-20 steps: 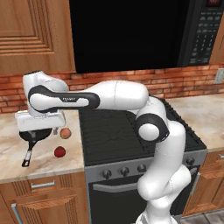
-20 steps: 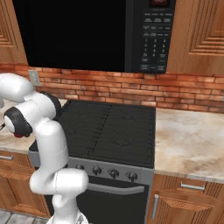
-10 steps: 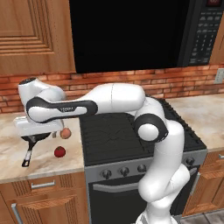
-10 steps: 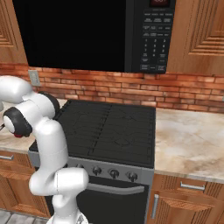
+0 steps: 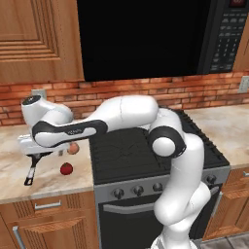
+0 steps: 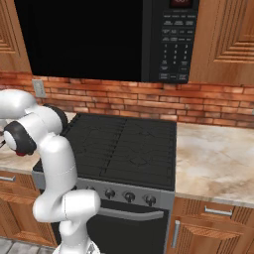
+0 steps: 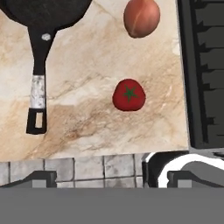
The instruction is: Place the pan on the front right burner on the stove. Then place the tomato and the onion in the pan and turn on the front right burner.
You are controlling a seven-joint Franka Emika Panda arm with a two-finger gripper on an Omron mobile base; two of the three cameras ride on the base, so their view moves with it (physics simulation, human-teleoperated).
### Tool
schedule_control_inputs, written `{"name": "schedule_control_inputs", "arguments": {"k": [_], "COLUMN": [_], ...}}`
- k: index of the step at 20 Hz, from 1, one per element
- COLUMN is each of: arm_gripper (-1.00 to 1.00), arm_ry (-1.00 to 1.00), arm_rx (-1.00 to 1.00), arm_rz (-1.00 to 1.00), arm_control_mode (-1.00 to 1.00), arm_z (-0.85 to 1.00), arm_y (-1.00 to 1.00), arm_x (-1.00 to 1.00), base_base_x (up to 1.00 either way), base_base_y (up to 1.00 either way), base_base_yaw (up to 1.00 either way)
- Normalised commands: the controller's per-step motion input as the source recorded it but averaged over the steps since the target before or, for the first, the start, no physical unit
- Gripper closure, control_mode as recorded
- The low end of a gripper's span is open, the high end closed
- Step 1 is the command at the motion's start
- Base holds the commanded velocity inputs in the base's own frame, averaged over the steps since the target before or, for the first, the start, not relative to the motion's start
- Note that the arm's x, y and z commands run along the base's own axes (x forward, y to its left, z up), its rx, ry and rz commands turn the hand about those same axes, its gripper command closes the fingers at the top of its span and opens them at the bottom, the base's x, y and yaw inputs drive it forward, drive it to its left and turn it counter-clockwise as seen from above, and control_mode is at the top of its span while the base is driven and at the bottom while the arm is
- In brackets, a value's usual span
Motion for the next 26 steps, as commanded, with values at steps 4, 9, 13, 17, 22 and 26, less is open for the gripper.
{"name": "schedule_control_inputs", "arguments": {"k": [4, 9, 13, 17, 22, 26], "arm_gripper": [-1.0, -1.0, -1.0, -1.0, -1.0, -1.0], "arm_ry": [-0.05, -0.01, 0.0, 0.0, 0.0, 0.0], "arm_rx": [0.0, 0.02, 0.02, 0.0, 0.0, 0.0], "arm_rz": [0.0, 0.0, 0.0, 0.0, 0.0, 0.0], "arm_control_mode": [-1.0, -1.0, -1.0, -1.0, -1.0, -1.0], "arm_z": [-0.16, -0.13, -0.16, -0.21, -0.23, -0.25], "arm_y": [0.26, 0.27, 0.15, 0.09, 0.04, 0.0], "arm_x": [0.2, 0.17, 0.07, 0.0, 0.02, 0.03], "base_base_x": [0.0, 0.0, 0.0, 0.0, 0.0, 0.0], "base_base_y": [0.0, 0.0, 0.0, 0.0, 0.0, 0.0], "base_base_yaw": [0.0, 0.0, 0.0, 0.0, 0.0, 0.0]}}
